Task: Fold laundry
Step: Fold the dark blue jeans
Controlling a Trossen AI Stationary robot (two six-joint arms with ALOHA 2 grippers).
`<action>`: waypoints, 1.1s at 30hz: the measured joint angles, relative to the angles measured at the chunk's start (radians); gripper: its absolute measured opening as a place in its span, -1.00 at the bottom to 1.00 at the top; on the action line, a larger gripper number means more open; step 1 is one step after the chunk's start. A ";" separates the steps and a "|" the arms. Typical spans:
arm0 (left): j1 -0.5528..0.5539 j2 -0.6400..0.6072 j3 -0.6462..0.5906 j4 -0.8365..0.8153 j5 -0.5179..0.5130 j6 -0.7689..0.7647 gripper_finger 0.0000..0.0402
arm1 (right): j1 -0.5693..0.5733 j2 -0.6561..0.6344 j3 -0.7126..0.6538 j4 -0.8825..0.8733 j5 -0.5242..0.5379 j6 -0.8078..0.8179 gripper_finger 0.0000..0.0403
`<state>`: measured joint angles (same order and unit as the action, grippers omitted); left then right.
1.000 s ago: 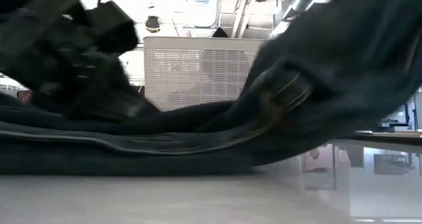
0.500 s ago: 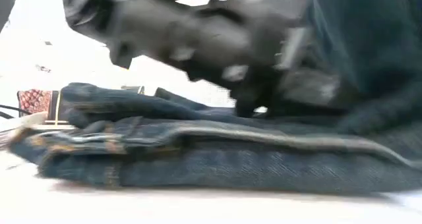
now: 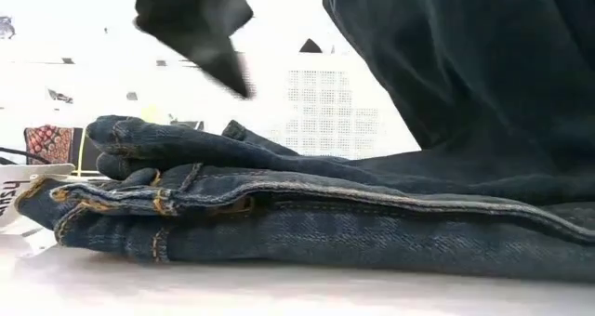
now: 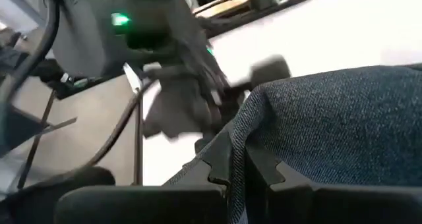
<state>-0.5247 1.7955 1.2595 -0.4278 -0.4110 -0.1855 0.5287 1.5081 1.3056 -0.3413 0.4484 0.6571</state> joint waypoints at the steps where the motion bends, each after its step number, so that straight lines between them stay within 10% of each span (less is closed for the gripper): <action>1: -0.024 -0.038 -0.034 -0.024 -0.037 -0.036 -1.00 | -0.002 -0.001 0.000 0.004 0.008 0.000 -0.82; 15: -0.122 -0.178 -0.740 0.755 -0.124 -0.538 -1.00 | -0.131 0.296 0.001 0.353 0.023 -0.019 -0.82; 24: -0.118 -0.174 -0.718 0.796 -0.116 -0.504 -1.00 | -0.211 0.455 0.001 0.589 -0.030 0.001 -0.71; 33: -0.086 -0.174 -0.706 0.793 -0.094 -0.473 -1.00 | -0.238 0.455 0.038 0.614 -0.228 -0.024 -0.08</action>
<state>-0.6107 1.6215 0.5537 0.3653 -0.5053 -0.6583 0.2911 1.9629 1.3435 0.2728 0.2205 0.6332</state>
